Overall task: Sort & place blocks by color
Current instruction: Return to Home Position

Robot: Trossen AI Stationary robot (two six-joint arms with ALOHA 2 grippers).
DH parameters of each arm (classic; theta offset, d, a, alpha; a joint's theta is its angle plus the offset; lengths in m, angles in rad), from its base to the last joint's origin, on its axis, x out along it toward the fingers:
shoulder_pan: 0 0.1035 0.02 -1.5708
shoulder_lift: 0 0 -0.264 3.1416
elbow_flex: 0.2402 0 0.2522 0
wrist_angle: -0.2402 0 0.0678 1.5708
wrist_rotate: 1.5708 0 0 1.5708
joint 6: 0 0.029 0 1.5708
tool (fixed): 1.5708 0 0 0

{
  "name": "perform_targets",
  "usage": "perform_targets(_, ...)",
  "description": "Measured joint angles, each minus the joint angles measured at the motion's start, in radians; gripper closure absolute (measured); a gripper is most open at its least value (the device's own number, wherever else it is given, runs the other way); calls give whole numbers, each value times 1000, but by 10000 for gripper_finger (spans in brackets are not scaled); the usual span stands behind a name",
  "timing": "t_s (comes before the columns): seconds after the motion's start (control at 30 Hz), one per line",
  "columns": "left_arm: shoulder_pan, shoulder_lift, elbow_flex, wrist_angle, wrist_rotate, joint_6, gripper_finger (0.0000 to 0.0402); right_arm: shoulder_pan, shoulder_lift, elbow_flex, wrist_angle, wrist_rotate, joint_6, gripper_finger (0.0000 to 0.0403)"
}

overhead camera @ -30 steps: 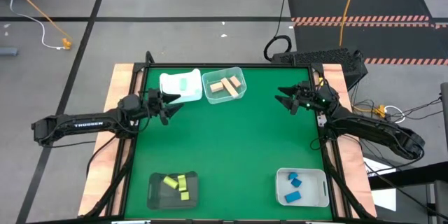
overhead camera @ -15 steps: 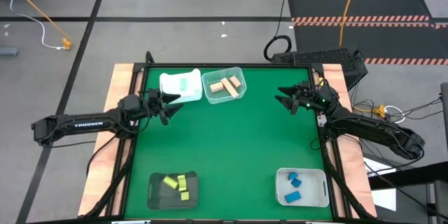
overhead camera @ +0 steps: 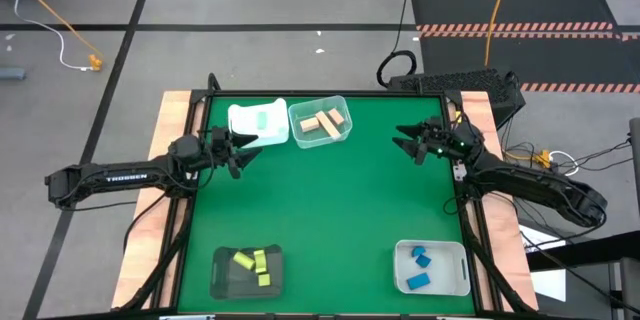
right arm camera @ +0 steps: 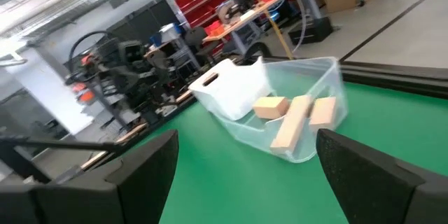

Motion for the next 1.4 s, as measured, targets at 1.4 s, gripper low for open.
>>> perform_targets(1.4,0,0,0,0,0,0,119,102,-16,0,0,0,0,77)
